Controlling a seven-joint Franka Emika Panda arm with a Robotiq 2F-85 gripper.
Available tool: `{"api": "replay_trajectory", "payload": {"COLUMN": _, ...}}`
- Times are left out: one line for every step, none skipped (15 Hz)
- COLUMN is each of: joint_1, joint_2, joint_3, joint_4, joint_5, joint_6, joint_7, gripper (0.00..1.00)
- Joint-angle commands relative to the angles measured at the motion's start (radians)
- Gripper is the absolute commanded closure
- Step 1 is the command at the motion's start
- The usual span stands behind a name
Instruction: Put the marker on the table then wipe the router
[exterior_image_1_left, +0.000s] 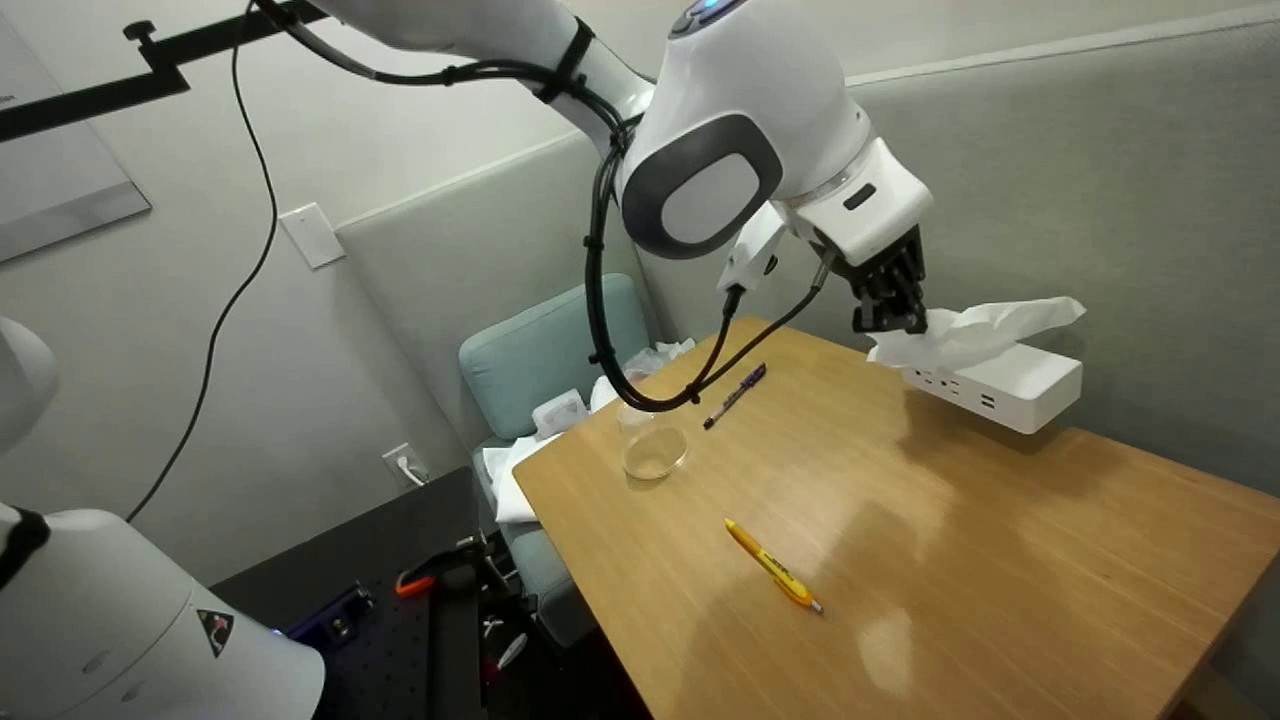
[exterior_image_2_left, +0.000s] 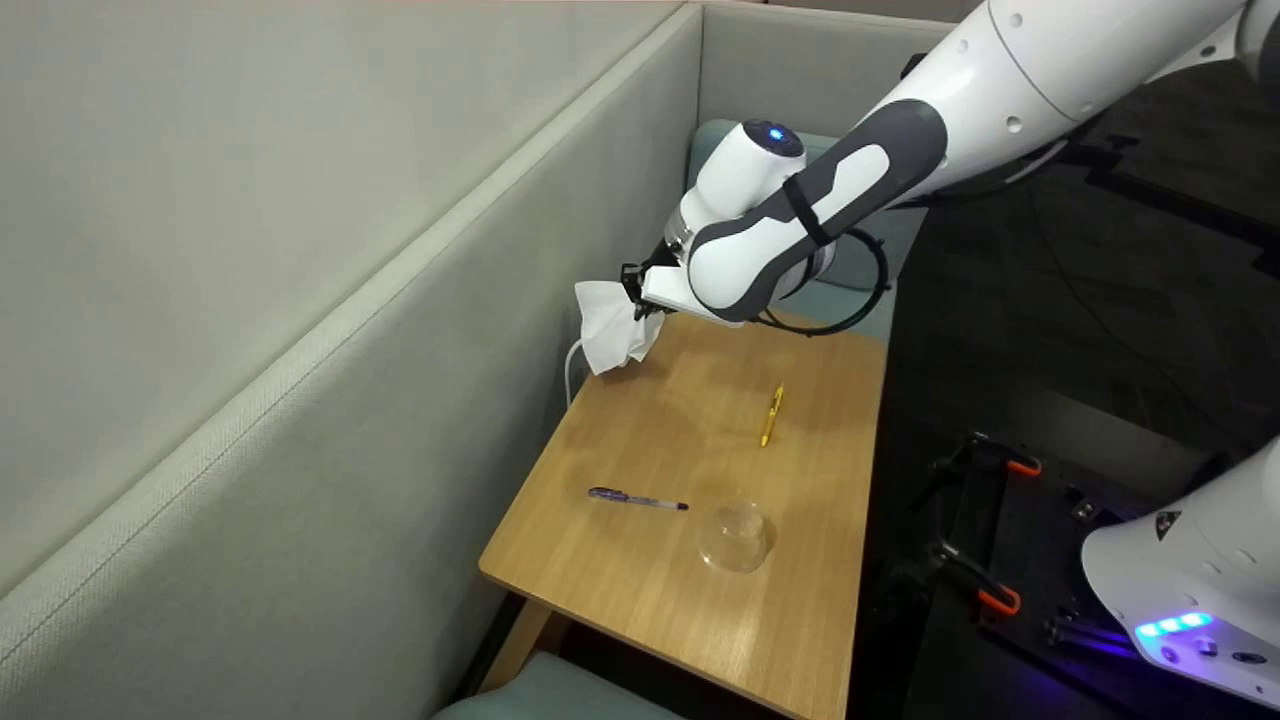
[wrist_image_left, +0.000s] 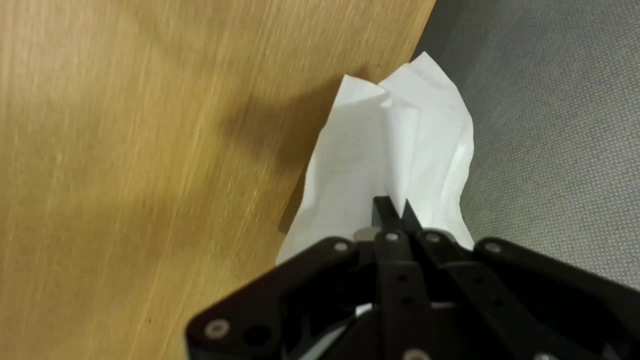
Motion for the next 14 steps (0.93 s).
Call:
{"api": "replay_trajectory", "payload": {"joint_1": -0.060, "joint_2": 0.056, "joint_3": 0.057, "joint_4": 0.089, "joint_5": 0.061, "joint_6": -0.049, "joint_7": -0.050, "gripper": 1.00}}
{"api": "replay_trajectory", "payload": {"joint_1": -0.066, "joint_2": 0.069, "joint_3": 0.059, "joint_4": 0.105, "joint_5": 0.066, "joint_6": -0.065, "joint_7": -0.048, "gripper": 1.00}}
{"api": "replay_trajectory", "payload": {"joint_1": -0.063, "joint_2": 0.083, "joint_3": 0.051, "joint_4": 0.120, "joint_5": 0.066, "joint_6": -0.087, "joint_7": -0.043, "gripper": 1.00}}
{"api": "replay_trajectory", "payload": {"joint_1": -0.063, "joint_2": 0.094, "joint_3": 0.046, "joint_4": 0.133, "joint_5": 0.067, "joint_6": -0.104, "joint_7": -0.040, "gripper": 1.00}}
{"api": "replay_trajectory", "payload": {"joint_1": -0.068, "joint_2": 0.107, "joint_3": 0.048, "joint_4": 0.147, "joint_5": 0.069, "joint_6": -0.120, "joint_7": -0.043, "gripper": 1.00}}
{"api": "replay_trajectory", "payload": {"joint_1": -0.067, "joint_2": 0.117, "joint_3": 0.044, "joint_4": 0.159, "joint_5": 0.069, "joint_6": -0.133, "joint_7": -0.040, "gripper": 1.00}}
{"api": "replay_trajectory", "payload": {"joint_1": -0.067, "joint_2": 0.127, "joint_3": 0.042, "joint_4": 0.170, "joint_5": 0.069, "joint_6": -0.146, "joint_7": -0.039, "gripper": 1.00}}
{"api": "replay_trajectory", "payload": {"joint_1": -0.065, "joint_2": 0.136, "joint_3": 0.037, "joint_4": 0.180, "joint_5": 0.068, "joint_6": -0.155, "joint_7": -0.035, "gripper": 1.00}}
{"api": "replay_trajectory", "payload": {"joint_1": -0.060, "joint_2": 0.142, "joint_3": 0.027, "joint_4": 0.185, "joint_5": 0.067, "joint_6": -0.162, "joint_7": -0.026, "gripper": 1.00}}
{"api": "replay_trajectory", "payload": {"joint_1": -0.056, "joint_2": 0.143, "joint_3": 0.017, "joint_4": 0.188, "joint_5": 0.065, "joint_6": -0.171, "joint_7": -0.017, "gripper": 1.00}}
{"api": "replay_trajectory", "payload": {"joint_1": -0.042, "joint_2": 0.135, "joint_3": -0.008, "joint_4": 0.181, "joint_5": 0.062, "joint_6": -0.182, "joint_7": 0.009, "gripper": 1.00}}
{"api": "replay_trajectory", "payload": {"joint_1": -0.041, "joint_2": 0.130, "joint_3": -0.017, "joint_4": 0.176, "joint_5": 0.062, "joint_6": -0.189, "joint_7": 0.020, "gripper": 1.00}}
{"api": "replay_trajectory", "payload": {"joint_1": -0.031, "joint_2": 0.122, "joint_3": -0.042, "joint_4": 0.163, "joint_5": 0.058, "joint_6": -0.186, "joint_7": 0.041, "gripper": 1.00}}
{"api": "replay_trajectory", "payload": {"joint_1": -0.031, "joint_2": 0.120, "joint_3": -0.055, "joint_4": 0.158, "joint_5": 0.058, "joint_6": -0.187, "joint_7": 0.055, "gripper": 1.00}}
